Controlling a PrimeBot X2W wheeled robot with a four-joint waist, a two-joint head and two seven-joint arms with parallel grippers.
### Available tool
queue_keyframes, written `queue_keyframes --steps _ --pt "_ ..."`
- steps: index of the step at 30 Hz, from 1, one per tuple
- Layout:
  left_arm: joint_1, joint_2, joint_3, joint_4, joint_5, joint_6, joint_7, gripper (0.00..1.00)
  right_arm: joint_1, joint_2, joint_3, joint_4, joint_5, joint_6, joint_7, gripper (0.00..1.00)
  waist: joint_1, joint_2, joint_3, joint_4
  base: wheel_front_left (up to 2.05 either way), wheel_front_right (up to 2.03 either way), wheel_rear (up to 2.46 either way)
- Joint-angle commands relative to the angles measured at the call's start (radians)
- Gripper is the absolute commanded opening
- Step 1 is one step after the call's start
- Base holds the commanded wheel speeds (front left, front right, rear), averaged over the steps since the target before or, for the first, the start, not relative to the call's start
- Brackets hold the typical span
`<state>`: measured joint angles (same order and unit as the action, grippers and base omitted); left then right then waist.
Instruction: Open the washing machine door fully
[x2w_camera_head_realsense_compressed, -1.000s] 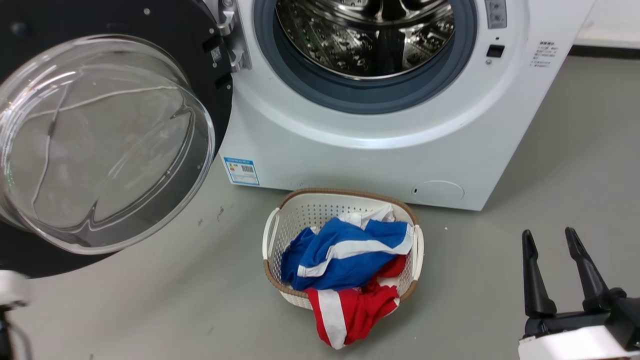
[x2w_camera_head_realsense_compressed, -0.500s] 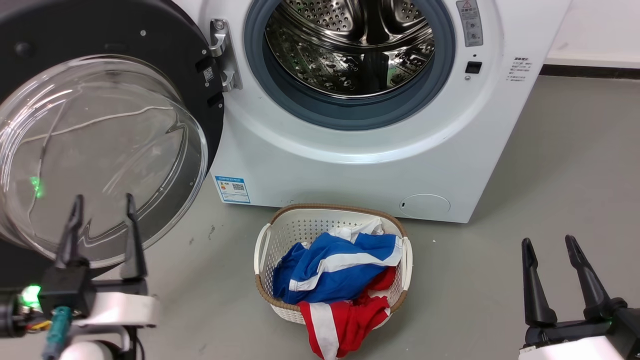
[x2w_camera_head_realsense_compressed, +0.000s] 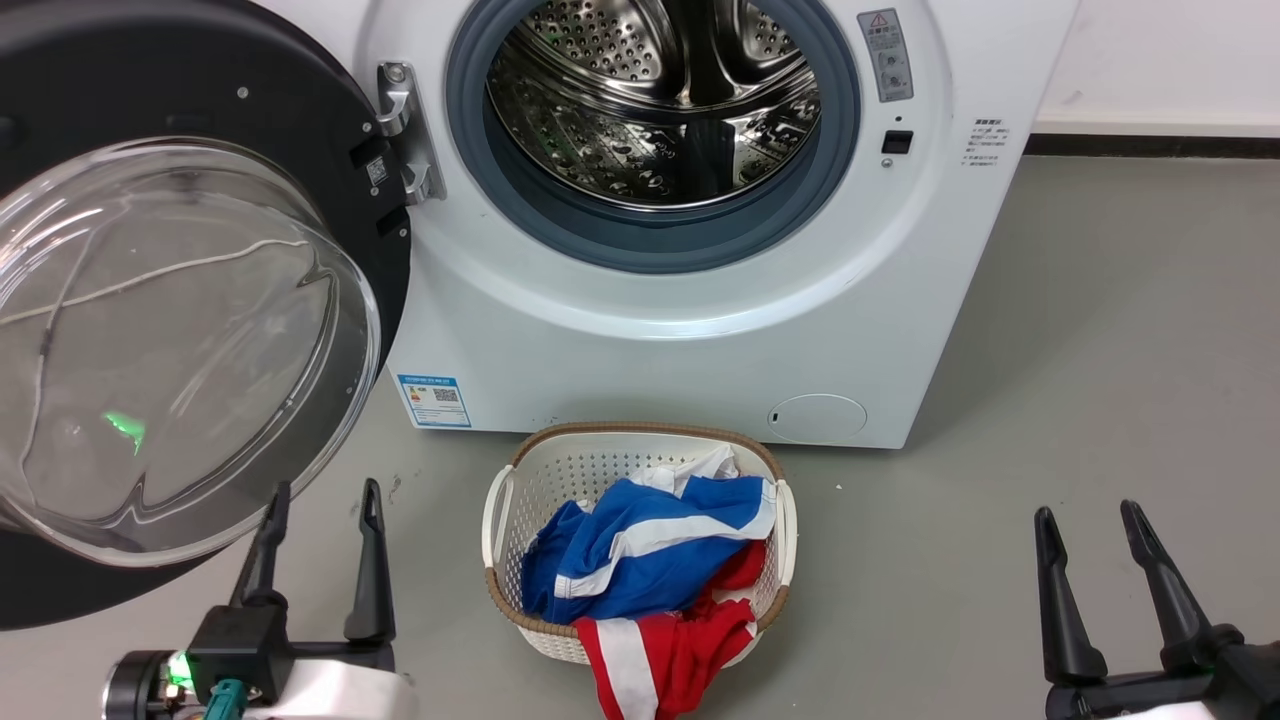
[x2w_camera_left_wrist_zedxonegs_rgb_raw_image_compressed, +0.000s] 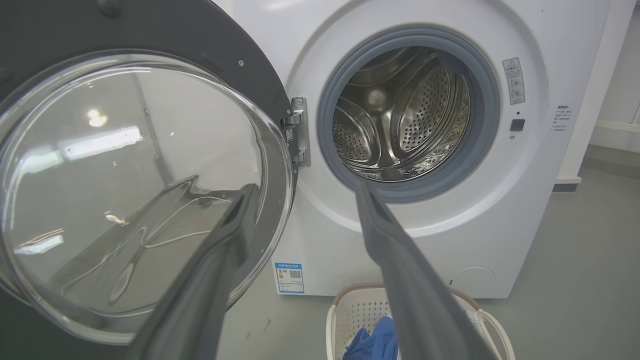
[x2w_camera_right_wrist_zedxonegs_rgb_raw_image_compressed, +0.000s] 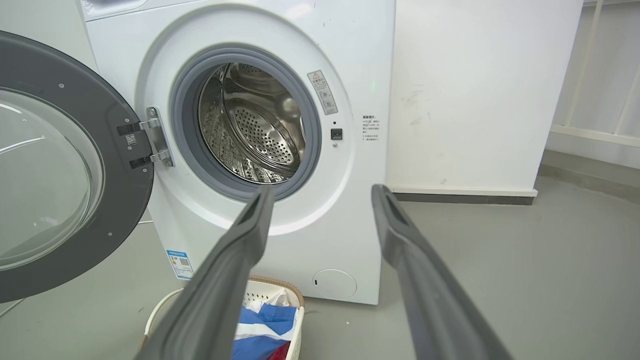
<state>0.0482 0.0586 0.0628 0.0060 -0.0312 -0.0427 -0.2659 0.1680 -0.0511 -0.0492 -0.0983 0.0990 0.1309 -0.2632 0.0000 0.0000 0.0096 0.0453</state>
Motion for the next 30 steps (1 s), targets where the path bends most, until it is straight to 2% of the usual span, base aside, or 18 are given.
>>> queue_keyframes --steps 1,6,13,30 --pt "0.013 -0.002 -0.009 0.002 -0.01 0.008 0.003 1.0 0.013 0.002 -0.002 0.005 0.011 0.0 -0.002 1.0 0.0 0.0 -0.003 -0.004 0.0 0.0 0.0" --pt "0.035 -0.005 -0.043 0.016 -0.016 0.024 0.002 1.0 0.03 0.002 -0.008 0.025 0.02 0.0 -0.002 1.0 0.0 0.0 -0.012 -0.013 0.0 0.0 0.0" --pt "0.062 -0.006 -0.044 0.037 -0.034 0.043 0.003 1.0 0.041 0.002 -0.004 0.036 0.021 0.0 -0.002 1.0 0.0 0.0 -0.021 -0.027 0.0 0.0 0.0" --pt "0.099 -0.008 -0.058 0.065 -0.03 0.034 0.003 1.0 0.05 0.002 -0.013 0.051 0.021 0.0 -0.002 1.0 0.0 0.0 -0.034 -0.036 0.0 0.0 0.0"
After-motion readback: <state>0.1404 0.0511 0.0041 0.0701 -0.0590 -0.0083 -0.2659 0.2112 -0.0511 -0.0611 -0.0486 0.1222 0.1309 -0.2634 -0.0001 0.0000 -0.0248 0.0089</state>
